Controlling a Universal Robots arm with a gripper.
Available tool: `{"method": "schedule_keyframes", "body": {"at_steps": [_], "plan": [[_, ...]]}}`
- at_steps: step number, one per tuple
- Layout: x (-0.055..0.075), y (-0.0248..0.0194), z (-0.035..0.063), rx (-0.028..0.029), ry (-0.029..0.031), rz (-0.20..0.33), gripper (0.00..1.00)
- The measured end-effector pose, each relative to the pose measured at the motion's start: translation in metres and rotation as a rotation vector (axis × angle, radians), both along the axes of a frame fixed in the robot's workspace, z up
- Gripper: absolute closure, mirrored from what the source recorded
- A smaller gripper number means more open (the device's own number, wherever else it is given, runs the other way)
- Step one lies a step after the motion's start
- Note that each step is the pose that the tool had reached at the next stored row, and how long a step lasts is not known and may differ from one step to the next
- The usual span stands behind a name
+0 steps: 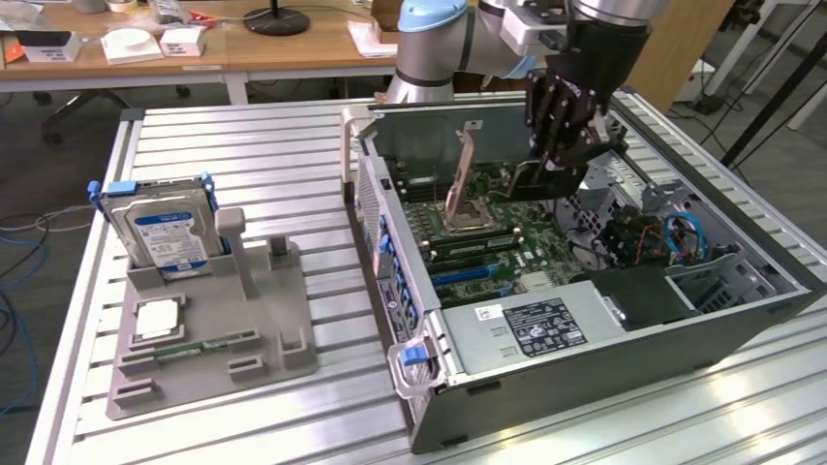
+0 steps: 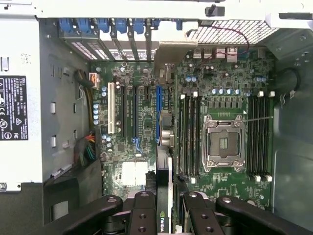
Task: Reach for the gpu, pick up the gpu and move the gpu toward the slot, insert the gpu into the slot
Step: 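Insert the gpu into the slot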
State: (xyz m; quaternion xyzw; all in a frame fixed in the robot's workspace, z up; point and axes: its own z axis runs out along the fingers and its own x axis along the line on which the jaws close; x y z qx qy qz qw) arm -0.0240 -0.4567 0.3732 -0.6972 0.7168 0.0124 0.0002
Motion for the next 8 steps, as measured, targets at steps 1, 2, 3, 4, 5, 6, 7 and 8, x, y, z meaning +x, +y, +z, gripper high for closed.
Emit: {"method": "schedule_keyframes", "body": {"at_steps": [1,2,3,4,5,6,7,8], "plan": [[0.000,0.0000,-0.0012,-0.0003,-0.0014,0.000,0.74],[0.000,0.0000,-0.0026,-0.0003,-0.0024,0.000,0.74],[0.000,0.0000,-0.0041,-0.0003,-0.0033,0.000,0.74],[0.000,0.0000,-0.0058,-0.0004,-0.0041,0.000,0.74],[0.000,0.0000,-0.0073,-0.0003,-0.0045,0.000,0.74],[0.000,0.0000,-0.0088,-0.0003,-0.0050,0.000,0.74],[-0.001,0.0000,-0.0105,-0.0004,-0.0054,0.000,0.74],[-0.001,0.0000,-0.0122,-0.0004,-0.0061,0.000,0.74]]}}
